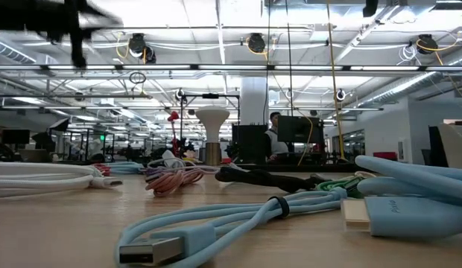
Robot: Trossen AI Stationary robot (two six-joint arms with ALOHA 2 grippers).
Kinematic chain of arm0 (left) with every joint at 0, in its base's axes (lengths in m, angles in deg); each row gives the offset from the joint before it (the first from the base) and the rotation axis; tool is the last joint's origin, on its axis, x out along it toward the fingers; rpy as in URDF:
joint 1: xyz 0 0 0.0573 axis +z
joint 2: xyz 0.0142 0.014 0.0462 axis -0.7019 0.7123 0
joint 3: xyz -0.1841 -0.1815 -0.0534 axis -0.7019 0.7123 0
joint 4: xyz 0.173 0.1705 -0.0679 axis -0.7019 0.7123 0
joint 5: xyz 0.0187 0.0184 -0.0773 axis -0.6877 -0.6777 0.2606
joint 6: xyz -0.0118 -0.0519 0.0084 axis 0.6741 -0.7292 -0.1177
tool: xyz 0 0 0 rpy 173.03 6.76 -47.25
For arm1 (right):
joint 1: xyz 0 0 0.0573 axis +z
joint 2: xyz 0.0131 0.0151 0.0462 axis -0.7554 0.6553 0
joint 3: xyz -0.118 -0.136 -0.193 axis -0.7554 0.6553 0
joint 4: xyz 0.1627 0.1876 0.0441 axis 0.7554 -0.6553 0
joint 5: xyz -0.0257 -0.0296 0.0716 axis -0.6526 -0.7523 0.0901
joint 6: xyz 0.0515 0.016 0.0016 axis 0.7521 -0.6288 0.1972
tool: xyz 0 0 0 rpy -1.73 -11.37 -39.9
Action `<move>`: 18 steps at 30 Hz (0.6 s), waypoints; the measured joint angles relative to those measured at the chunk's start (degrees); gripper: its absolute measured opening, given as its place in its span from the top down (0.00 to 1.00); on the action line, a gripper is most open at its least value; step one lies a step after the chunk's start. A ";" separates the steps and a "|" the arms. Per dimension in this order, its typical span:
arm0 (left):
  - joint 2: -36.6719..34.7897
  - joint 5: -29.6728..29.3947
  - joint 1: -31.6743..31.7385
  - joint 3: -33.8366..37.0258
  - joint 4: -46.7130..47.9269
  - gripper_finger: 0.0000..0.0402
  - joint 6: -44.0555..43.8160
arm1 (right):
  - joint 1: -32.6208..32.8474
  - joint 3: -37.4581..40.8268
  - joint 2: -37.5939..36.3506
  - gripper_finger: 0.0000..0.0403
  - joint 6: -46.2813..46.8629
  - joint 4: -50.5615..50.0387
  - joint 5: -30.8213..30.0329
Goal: Pick & Place USB Port
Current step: Put the orange USB cable into the gray bin
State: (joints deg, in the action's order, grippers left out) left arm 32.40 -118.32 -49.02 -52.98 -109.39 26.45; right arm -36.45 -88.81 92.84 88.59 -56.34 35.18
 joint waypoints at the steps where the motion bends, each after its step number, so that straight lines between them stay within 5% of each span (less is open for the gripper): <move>1: 0.00 3.11 0.93 -1.26 -5.43 0.92 4.33 | -0.59 0.00 0.40 0.99 0.00 0.28 -0.04; 5: -0.17 14.63 3.20 -10.98 -10.52 0.92 16.88 | -2.99 0.00 1.94 0.99 0.17 2.08 -0.05; 9: 1.76 21.17 3.40 -26.26 -0.06 0.92 26.93 | -4.29 0.00 3.34 0.99 0.19 4.48 0.01; 14: 10.43 26.24 3.40 -49.40 34.91 0.92 38.98 | -4.80 0.00 3.80 0.99 0.19 4.45 -0.04; 18: 22.07 22.85 3.40 -67.71 68.52 0.92 40.97 | -4.80 -0.02 3.90 0.99 0.25 4.46 -0.02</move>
State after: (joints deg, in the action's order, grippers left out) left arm 54.47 -95.47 -45.62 -120.69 -40.87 67.42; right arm -41.25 -88.83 96.73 88.84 -51.88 35.16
